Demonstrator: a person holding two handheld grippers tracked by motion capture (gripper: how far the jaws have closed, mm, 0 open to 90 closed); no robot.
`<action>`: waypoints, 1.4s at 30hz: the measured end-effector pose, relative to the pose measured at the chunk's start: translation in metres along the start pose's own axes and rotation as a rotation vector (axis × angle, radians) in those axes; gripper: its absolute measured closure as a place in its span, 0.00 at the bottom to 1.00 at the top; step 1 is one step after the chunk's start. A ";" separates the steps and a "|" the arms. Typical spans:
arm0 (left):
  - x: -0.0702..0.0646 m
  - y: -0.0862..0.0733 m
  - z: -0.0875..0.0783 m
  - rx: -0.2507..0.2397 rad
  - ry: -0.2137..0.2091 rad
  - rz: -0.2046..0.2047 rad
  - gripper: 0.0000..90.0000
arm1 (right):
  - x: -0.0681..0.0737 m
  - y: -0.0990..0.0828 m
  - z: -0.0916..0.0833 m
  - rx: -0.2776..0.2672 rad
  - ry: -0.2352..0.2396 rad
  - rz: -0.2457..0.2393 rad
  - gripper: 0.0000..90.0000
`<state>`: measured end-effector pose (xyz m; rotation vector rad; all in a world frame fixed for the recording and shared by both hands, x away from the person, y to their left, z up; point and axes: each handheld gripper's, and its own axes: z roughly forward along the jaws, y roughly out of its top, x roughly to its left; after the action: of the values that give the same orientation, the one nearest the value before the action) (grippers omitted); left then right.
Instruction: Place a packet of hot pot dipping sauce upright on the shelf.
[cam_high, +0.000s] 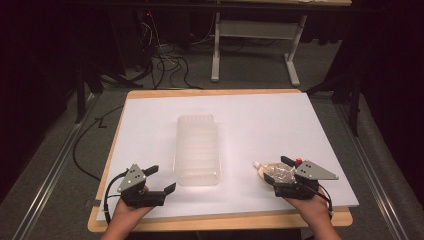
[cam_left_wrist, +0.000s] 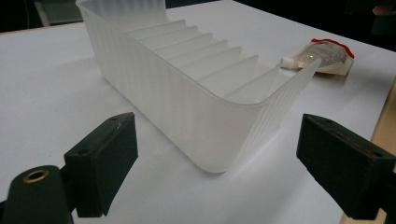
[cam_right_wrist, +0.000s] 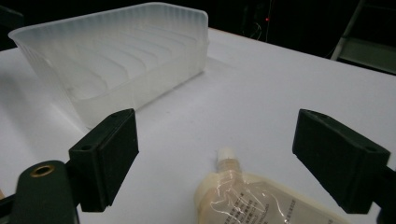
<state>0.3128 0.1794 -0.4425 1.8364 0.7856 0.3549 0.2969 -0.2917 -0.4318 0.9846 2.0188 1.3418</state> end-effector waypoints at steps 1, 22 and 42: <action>0.000 0.000 0.000 0.002 0.000 0.001 0.15 | 0.000 -0.001 0.001 0.023 0.003 0.013 0.17; -0.002 0.000 0.002 0.008 -0.019 0.004 0.15 | 0.004 -0.025 0.030 0.319 0.047 0.039 0.54; -0.002 0.000 0.003 0.012 -0.021 0.005 0.16 | -0.001 -0.036 0.030 0.389 0.070 -0.006 0.99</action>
<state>0.3125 0.1758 -0.4436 1.8510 0.7703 0.3344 0.3096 -0.2845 -0.4763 1.1055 2.3902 1.0102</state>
